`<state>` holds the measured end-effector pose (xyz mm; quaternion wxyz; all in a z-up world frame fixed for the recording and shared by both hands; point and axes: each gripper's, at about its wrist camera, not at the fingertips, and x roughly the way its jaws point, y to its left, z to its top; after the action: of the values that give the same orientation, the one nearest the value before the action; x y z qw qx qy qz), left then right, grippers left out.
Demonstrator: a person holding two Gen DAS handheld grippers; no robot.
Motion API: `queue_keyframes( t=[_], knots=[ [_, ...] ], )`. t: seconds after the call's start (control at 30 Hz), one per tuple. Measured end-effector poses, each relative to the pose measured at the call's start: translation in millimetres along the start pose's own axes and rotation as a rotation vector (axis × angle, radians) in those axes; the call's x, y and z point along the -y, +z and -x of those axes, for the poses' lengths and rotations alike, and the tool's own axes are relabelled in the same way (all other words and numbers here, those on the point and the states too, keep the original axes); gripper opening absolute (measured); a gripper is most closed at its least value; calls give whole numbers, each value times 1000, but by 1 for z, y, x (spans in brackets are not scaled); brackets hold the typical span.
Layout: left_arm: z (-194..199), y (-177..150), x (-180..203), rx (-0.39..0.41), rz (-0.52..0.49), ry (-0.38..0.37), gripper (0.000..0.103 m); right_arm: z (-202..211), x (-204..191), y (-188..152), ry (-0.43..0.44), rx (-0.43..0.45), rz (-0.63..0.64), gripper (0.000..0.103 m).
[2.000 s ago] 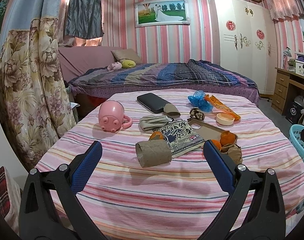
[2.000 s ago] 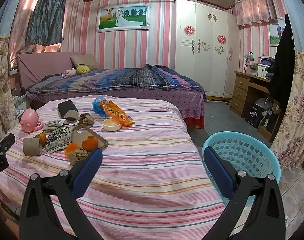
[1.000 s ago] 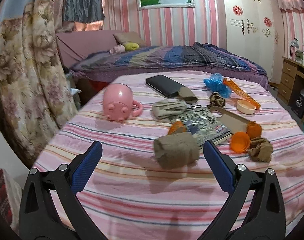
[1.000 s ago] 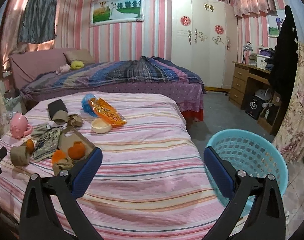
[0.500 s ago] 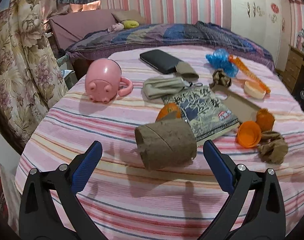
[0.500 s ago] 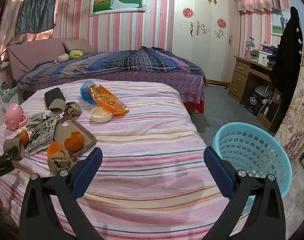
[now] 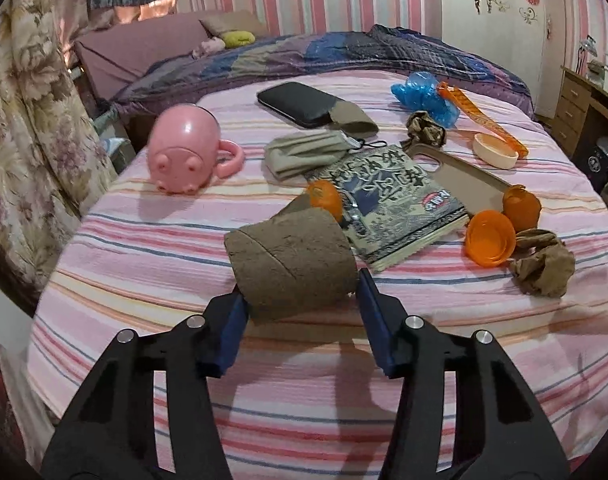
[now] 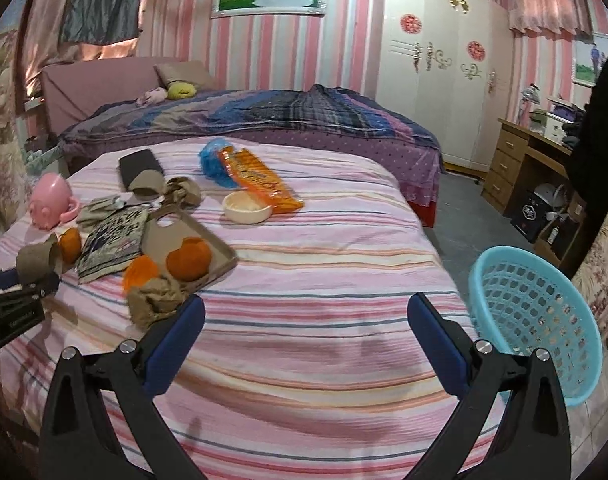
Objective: Collect trash
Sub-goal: 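Grasp the brown cardboard tube with the left tool, then grasp the crumpled brown paper with the right tool while the left holds the tube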
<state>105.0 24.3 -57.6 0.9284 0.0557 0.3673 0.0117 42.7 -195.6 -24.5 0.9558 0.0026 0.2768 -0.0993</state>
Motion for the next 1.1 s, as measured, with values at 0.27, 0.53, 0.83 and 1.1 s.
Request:
queue_keyframes(
  t=[0.27, 0.53, 0.83, 1.1],
  knots=[
    [19, -3, -33, 67, 42, 21, 51, 0, -30, -6, 103, -4, 50, 99],
    [18, -9, -64, 67, 104, 29, 51, -20, -72, -10, 153, -50, 106, 98],
    [21, -9, -55, 86, 72, 26, 51, -40, -84, -11, 254, -117, 120, 52],
    [28, -6, -30, 104, 29, 17, 51, -27, -55, -2, 286, -83, 106, 42]
  ],
)
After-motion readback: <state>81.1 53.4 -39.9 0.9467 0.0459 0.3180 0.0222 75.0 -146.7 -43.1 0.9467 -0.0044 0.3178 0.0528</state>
